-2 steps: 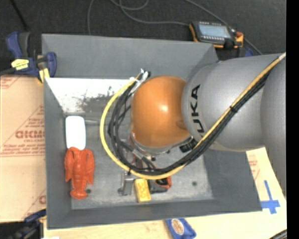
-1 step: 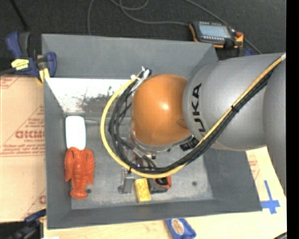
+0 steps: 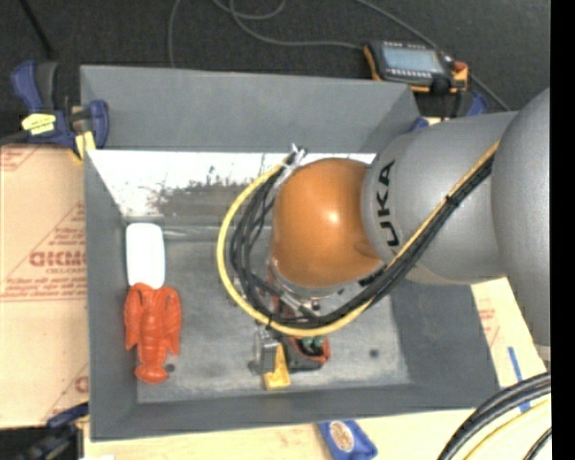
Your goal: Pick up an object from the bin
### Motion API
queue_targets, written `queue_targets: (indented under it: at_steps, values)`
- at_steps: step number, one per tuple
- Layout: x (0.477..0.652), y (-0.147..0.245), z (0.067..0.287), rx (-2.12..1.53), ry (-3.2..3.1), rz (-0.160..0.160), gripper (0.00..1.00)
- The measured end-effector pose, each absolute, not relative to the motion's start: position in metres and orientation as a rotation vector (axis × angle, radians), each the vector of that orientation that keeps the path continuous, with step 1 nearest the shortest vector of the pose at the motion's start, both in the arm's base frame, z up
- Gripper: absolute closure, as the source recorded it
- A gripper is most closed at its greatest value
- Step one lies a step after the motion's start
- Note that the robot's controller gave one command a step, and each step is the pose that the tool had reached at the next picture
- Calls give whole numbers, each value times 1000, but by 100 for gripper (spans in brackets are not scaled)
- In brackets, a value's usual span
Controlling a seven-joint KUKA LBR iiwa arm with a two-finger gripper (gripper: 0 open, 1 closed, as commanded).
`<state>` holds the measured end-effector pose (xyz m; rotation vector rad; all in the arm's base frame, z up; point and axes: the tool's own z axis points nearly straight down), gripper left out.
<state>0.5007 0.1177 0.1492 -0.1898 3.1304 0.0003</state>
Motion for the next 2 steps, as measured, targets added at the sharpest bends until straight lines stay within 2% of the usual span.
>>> queue_targets:
  at_steps: [1, 2]
  values:
    - [500, 70, 152, 74, 3138, 2, 0]
    - [505, 53, 147, -31, 3139, -1, 0]
